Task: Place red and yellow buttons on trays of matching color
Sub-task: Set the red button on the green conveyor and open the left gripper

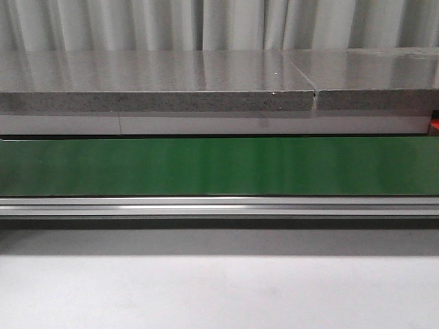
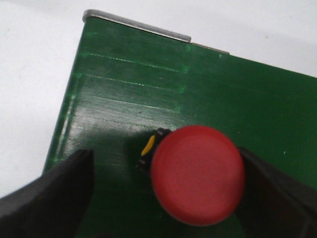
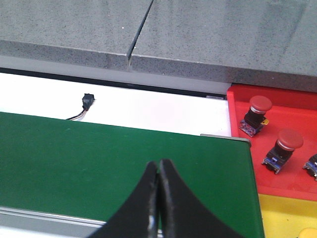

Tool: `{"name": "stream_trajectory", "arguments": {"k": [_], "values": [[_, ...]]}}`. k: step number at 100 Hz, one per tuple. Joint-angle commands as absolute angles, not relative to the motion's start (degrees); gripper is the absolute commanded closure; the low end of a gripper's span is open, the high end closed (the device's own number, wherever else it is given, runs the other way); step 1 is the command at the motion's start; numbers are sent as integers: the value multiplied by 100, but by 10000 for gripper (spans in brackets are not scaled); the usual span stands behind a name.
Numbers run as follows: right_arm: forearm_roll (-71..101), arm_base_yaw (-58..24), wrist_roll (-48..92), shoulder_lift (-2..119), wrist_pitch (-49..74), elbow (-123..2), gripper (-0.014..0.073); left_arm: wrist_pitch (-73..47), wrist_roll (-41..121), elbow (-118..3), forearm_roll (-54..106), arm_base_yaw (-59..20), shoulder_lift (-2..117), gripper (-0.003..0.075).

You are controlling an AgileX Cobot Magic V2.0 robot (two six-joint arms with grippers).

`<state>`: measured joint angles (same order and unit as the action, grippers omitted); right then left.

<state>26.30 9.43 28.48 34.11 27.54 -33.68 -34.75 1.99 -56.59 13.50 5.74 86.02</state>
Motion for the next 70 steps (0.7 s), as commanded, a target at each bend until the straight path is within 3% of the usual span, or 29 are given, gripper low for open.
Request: {"name": "stream_trajectory", "arguments": {"k": [1, 70], "values": [[2705, 918, 2897, 3394, 2380, -3575, 660, -3382, 207, -5870, 1430, 546, 8438, 73], [2705, 918, 2897, 3394, 2380, -3575, 660, -3792, 232, -7512, 1196, 707, 8406, 78]]}}
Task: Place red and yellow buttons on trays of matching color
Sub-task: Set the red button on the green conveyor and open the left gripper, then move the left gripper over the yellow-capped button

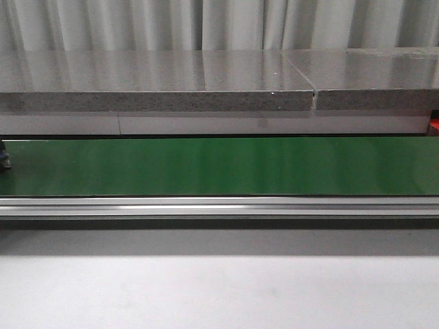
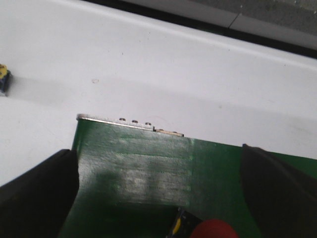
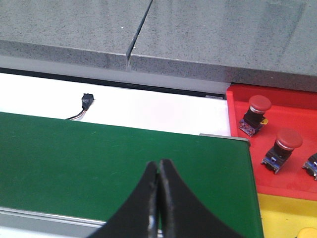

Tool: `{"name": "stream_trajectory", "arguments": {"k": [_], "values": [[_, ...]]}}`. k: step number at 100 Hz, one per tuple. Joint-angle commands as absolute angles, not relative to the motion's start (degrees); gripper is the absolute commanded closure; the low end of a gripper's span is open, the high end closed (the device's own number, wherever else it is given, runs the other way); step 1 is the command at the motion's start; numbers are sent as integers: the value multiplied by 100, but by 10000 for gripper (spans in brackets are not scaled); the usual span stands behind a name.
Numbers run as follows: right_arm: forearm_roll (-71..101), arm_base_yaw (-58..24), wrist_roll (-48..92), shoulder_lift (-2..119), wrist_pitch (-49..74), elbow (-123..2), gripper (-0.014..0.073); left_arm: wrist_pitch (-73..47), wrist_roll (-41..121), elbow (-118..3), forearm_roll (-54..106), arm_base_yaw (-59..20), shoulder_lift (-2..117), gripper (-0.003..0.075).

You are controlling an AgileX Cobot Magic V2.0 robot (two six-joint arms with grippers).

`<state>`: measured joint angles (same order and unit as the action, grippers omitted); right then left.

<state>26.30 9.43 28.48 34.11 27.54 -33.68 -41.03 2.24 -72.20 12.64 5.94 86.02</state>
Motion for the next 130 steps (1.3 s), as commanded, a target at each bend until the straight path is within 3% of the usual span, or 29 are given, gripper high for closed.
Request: {"name": "stream_trajectory", "arguments": {"k": [1, 53, 130], "values": [[2705, 918, 2897, 3394, 2380, -3575, 660, -3792, 232, -7536, 1186, 721, 8408, 78], [2705, 918, 2897, 3394, 2380, -3575, 660, -3462, 232, -7765, 1151, 1983, 9339, 78], [2705, 918, 2897, 3394, 2380, -3575, 660, -3603, 232, -9725, 747, 2049, 11609, 78]]}}
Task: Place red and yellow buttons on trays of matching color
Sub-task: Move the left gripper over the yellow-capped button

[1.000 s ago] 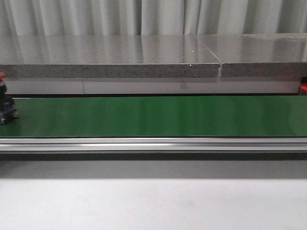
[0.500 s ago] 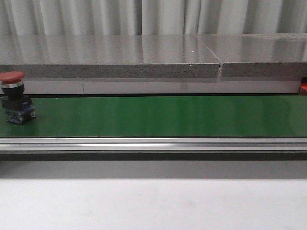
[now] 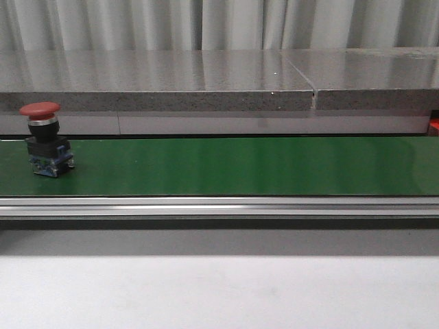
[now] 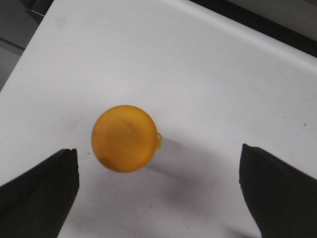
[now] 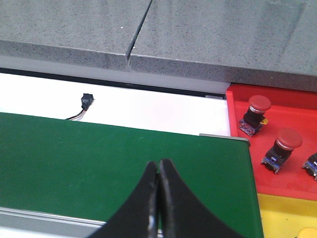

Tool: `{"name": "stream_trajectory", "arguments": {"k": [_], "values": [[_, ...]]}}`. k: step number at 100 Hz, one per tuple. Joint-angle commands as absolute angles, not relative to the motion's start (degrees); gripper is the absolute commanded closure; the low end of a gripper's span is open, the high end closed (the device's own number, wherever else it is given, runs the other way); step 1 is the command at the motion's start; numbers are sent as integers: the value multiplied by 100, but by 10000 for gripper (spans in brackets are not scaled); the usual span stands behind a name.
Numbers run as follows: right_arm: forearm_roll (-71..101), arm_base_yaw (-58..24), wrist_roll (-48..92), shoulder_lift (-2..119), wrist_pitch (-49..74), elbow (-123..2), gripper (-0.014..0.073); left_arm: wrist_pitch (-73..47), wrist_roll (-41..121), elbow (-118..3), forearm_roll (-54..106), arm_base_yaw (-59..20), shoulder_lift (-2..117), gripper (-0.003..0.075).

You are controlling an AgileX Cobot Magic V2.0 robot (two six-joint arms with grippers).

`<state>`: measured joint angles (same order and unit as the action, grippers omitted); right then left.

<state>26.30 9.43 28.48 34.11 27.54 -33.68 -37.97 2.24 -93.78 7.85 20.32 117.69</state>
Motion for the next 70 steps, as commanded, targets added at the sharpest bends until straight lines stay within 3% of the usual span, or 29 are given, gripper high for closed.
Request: {"name": "stream_trajectory", "arguments": {"k": [1, 50, 62, 70], "values": [[2705, 918, 2897, 3394, 2380, -3575, 660, -3603, 232, -9750, 747, 2049, 11634, 78], [2705, 918, 2897, 3394, 2380, -3575, 660, -3553, 232, -10184, 580, 2049, 12233, 93], [2705, 918, 2897, 3394, 2380, -3575, 660, -3543, 232, -10198, 482, 2049, 12233, 173], [2705, 918, 2897, 3394, 2380, -3575, 660, -3556, 232, -10198, 412, 2049, 12233, 271]]}}
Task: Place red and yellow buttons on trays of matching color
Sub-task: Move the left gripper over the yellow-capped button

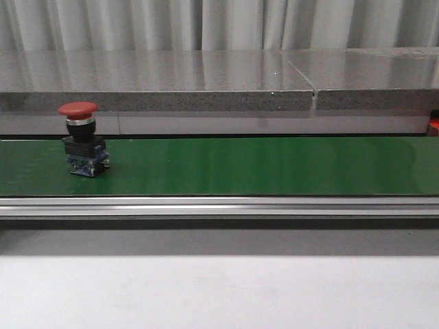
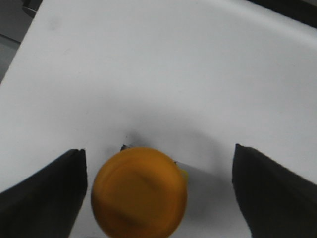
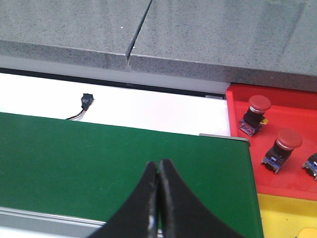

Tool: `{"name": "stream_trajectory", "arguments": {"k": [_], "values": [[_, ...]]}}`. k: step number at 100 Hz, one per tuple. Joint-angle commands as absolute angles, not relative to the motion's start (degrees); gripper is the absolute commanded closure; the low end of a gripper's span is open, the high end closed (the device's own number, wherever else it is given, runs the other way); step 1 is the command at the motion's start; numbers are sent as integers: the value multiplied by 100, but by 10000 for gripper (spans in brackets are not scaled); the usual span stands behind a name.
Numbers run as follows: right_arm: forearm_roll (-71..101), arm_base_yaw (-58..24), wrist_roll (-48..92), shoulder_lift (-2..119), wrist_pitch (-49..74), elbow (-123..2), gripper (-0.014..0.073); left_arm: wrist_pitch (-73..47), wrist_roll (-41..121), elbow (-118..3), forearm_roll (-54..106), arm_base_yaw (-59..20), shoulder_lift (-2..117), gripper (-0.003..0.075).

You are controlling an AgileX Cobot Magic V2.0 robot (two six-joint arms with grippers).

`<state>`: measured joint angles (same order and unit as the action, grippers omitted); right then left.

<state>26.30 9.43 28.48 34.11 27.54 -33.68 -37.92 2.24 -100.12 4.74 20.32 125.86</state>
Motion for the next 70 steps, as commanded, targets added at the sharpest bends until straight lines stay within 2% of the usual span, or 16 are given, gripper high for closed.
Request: {"name": "stream_trajectory", "arguments": {"k": [1, 20, 32, 42, 70], "values": [[2705, 918, 2897, 3394, 2380, -3575, 660, -3556, 232, -10198, 395, 2049, 12233, 280], [2705, 918, 2897, 3394, 2380, -3575, 660, -3715, 232, -10198, 238, 2049, 12167, 538], [2705, 918, 2897, 3394, 2380, -3575, 660, -3740, 232, -10198, 229, 2049, 11974, 639], [2705, 918, 2897, 3394, 2380, -3575, 660, -3789, 232, -10198, 264, 2038, 11715, 670], [2705, 918, 2897, 3394, 2380, -3575, 660, -4306, 232, -10145, 493, 1746, 10717, 671]]}}
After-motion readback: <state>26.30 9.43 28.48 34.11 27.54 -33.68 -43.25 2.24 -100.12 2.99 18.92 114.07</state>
